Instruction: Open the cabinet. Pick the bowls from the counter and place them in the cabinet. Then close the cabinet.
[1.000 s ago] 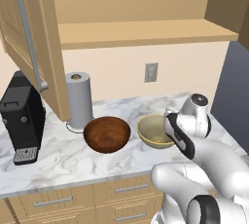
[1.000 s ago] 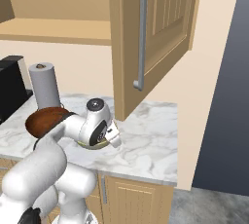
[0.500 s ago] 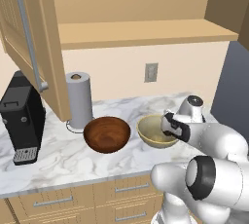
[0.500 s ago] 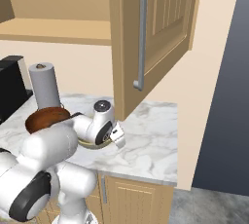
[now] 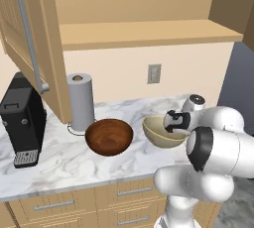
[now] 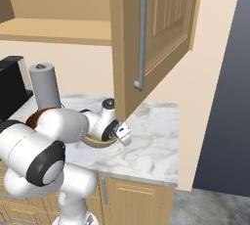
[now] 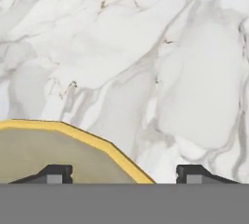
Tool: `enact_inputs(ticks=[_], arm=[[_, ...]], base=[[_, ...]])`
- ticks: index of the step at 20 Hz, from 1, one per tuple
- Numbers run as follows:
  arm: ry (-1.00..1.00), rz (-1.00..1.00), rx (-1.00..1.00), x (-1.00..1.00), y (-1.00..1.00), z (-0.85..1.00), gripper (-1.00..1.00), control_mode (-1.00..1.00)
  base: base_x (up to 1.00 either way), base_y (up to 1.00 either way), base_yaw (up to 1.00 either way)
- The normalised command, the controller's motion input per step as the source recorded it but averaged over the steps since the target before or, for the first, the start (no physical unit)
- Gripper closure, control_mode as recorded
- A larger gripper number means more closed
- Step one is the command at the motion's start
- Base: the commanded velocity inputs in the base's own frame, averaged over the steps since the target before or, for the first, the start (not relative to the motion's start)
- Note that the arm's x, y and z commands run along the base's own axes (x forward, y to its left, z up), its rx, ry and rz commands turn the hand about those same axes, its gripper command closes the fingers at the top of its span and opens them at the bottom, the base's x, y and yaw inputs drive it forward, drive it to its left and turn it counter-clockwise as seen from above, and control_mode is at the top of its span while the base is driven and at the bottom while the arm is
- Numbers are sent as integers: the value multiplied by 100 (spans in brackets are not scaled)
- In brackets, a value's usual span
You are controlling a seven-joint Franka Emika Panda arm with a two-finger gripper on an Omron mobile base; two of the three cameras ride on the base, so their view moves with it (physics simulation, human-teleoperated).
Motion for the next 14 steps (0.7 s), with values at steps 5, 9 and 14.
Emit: enact_inputs(ticks=[5,9,14], arm=[[1,0,0,-43,48,-43,100,-100],[0,0,0,-50,35,-4,100,-100],[-4,-9,8,-61,-24,80,100,-100]], base=[[0,0,0],[0,0,0],[0,0,0]])
